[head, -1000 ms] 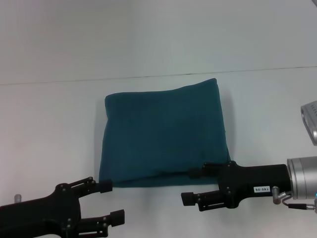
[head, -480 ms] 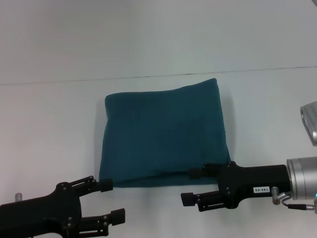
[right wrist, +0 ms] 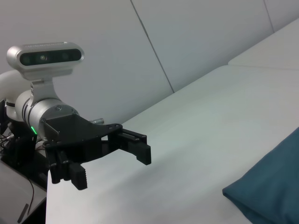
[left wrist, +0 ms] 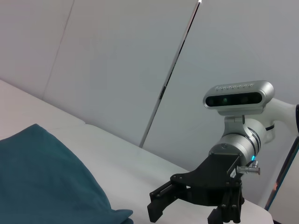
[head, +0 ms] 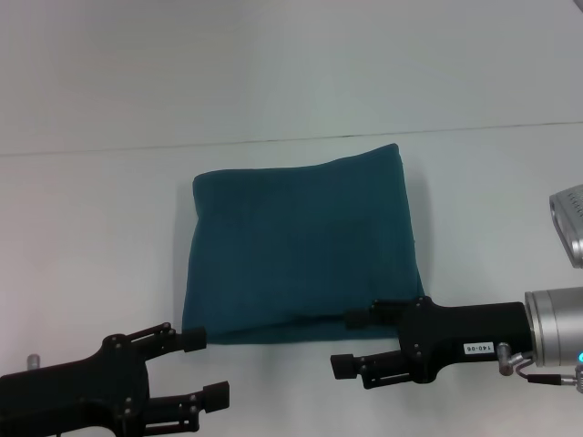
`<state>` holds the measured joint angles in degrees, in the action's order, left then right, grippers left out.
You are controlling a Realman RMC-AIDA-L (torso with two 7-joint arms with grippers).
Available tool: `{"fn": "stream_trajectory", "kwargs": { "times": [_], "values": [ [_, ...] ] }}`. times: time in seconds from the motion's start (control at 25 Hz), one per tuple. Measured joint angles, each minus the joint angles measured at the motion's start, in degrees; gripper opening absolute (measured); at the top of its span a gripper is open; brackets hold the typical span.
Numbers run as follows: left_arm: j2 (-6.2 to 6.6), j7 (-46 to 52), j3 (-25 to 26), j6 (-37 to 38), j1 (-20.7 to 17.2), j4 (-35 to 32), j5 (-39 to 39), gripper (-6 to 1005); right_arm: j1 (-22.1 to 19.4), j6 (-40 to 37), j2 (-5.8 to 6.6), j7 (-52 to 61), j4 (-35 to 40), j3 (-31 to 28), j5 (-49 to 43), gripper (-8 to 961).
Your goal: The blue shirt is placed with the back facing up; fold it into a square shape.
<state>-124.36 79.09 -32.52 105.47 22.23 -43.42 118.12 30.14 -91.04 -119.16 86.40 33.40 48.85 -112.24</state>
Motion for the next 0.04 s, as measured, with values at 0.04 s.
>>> {"fn": "stream_trajectory", "kwargs": {
  "times": [0.04],
  "values": [
    [0.00,0.00,0.00,0.00,0.00,0.00,0.00,878,0.01,0.00,0.00,0.07,0.00,0.03,0.00,927]
  ]
}}
